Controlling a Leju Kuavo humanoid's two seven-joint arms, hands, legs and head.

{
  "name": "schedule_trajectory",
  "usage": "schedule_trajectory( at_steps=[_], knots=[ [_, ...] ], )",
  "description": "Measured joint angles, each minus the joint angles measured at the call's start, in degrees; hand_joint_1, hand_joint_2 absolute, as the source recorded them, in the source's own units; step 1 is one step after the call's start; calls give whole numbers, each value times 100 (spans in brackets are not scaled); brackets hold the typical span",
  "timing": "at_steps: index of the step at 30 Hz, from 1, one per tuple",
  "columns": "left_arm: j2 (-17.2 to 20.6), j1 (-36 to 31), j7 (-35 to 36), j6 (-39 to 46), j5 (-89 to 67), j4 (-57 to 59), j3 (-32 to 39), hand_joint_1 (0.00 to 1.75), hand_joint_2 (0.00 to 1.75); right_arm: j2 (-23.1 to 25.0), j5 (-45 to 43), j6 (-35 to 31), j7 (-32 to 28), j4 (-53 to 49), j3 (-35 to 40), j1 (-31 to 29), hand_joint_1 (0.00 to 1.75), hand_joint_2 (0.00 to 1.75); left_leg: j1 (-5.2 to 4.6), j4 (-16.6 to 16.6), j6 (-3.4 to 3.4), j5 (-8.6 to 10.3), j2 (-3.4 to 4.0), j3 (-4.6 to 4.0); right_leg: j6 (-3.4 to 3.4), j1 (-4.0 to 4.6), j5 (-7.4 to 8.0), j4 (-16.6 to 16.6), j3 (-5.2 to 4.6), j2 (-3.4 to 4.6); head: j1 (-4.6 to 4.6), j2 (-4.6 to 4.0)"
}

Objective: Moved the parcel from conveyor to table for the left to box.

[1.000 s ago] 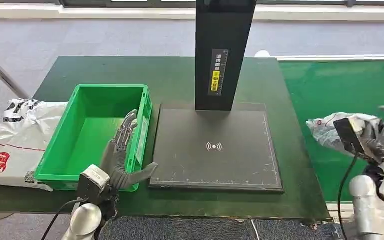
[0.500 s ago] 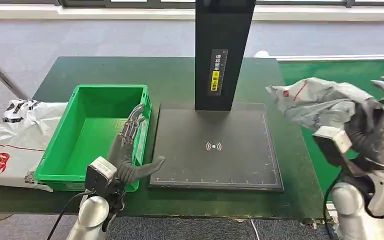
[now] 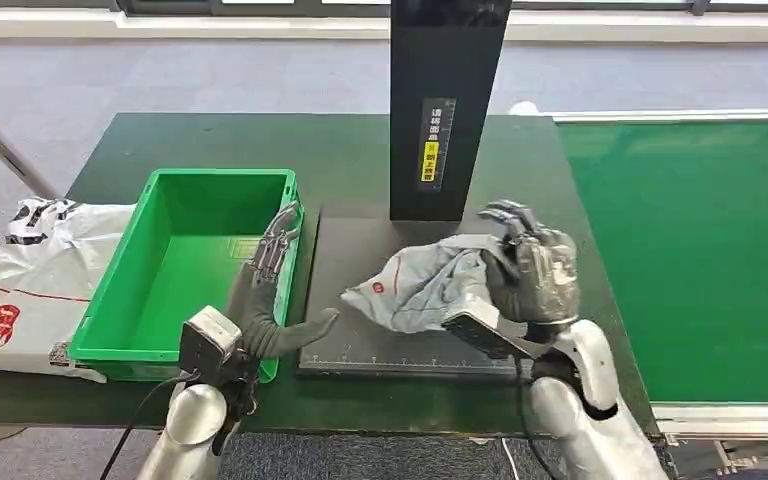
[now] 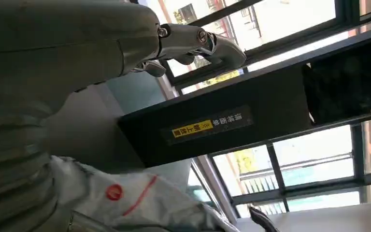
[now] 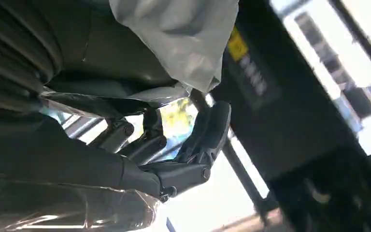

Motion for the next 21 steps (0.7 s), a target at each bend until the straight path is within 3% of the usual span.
schedule_trajectory(
  at_steps=[1, 2, 3, 4, 5, 15, 21],
  knots=[
    [2, 0, 0, 2, 11, 0, -2, 0, 175, 42, -63, 72, -7, 188, 90, -101, 175, 175, 0, 0, 3, 2, -3, -1, 0, 0, 0, 0, 0, -4, 2, 0],
    [2, 0, 0, 4, 11, 0, -2, 0, 175, 70, -83, 100, -11, 306, 144, -193, 10, 175, 0, 0, 2, 3, -5, -1, 0, 0, 0, 0, 1, -7, 0, 0],
    [2, 0, 0, 7, 11, 0, -2, 0, 175, 109, -120, 120, -15, 477, 232, -263, 0, 175, 0, 0, 2, 3, -5, -1, 0, 0, 0, 0, 1, -7, 0, 0],
    [4, 0, 0, 9, 11, 0, -2, 0, 175, 133, -131, 124, -20, 563, 286, -318, 0, 175, 0, 0, 2, 3, -4, -1, 0, 0, 0, 0, 1, -6, 0, 0],
    [7, 0, 2, 9, 11, 0, -2, 0, 175, 147, -144, 155, -26, 662, 330, -370, 0, 0, 0, 0, 2, 3, -3, 0, 0, 0, 0, 0, 1, -4, 0, 0],
    [87, -21, 42, 131, 133, 0, -2, 0, 175, 241, -566, 908, -52, 1712, 756, -1171, 0, 0, -1, 0, -2, 7, 0, 2, -3, 0, 5, 0, -1, 1, 2, 0],
    [192, -23, 55, 173, 190, -2, -2, 0, 175, 19, -557, 1256, 22, 2054, 769, -1364, 0, 0, -1, 1, -4, 10, -2, 2, -4, -1, 8, -1, -1, -2, 0, 0]
  ],
)
